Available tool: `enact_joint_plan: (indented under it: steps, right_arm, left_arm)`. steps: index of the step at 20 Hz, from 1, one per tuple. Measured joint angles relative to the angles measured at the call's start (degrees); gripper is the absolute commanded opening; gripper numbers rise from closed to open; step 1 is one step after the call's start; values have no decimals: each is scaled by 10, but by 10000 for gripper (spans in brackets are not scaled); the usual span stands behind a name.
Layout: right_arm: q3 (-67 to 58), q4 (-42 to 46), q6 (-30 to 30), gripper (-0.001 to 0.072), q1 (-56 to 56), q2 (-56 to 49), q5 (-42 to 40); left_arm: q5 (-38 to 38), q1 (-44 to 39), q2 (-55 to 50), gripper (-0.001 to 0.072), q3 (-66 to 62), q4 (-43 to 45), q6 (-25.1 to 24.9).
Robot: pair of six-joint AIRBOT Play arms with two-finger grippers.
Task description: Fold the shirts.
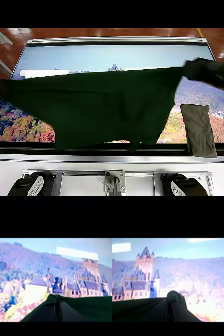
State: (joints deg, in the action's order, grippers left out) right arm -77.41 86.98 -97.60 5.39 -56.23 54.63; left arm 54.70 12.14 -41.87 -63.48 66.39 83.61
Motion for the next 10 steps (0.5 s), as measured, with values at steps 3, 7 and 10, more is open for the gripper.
enact_joint_plan:
  steps: [3,7,10]
  right_arm:
    - [0,1,-11,83,0,-114,-137]
    - [0,-39,-19,83,0,-231,-237]
    - [0,-82,-22,500,1,-298,-237]
  left_arm:
    - [-58,-1,-110,37,7,-42,0]
    - [-92,-28,-245,37,10,-91,1]
    - [-97,-61,-328,314,11,-108,1]
